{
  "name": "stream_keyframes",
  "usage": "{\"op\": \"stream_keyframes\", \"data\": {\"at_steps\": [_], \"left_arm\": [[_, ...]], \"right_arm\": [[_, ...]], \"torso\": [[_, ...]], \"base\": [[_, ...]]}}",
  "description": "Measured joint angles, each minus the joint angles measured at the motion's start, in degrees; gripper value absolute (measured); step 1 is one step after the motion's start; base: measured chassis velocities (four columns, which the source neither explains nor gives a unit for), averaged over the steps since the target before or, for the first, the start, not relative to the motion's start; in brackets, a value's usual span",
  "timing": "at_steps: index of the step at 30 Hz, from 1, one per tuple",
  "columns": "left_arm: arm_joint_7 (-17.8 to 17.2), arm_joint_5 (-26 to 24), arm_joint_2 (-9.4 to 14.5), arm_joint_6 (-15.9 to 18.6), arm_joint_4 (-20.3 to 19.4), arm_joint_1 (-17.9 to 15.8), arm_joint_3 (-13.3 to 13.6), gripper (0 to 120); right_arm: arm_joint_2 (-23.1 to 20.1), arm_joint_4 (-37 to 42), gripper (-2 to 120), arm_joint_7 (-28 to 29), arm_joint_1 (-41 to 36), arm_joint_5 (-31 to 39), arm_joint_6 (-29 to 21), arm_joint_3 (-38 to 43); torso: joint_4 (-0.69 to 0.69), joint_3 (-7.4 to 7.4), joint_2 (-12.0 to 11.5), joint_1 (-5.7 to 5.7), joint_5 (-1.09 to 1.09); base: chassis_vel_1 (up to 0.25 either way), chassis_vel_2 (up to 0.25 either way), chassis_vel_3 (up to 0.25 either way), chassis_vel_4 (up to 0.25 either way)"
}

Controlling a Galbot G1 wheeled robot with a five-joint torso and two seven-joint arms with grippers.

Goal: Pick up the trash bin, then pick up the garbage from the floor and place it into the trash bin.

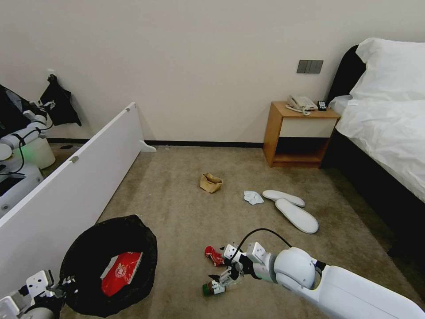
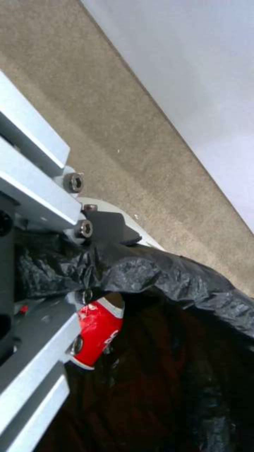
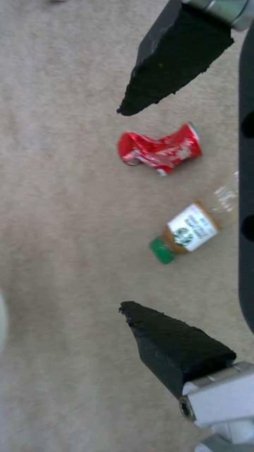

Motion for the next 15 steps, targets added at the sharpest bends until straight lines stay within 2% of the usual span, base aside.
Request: {"op": "stream_keyframes", "data": {"at_steps": [15], "left_arm": [[-0.03,0.11,0.46,0.0,1.54,-0.77,0.47,2]], "right_arm": [[2.2,-6.81,100,-0.03,-2.53,-4.75,4.13,-2.15]], "torso": [[0.0,0.0,0.0,0.0,0.0]], "base": [[0.0,0.0,0.0,0.0]]}}
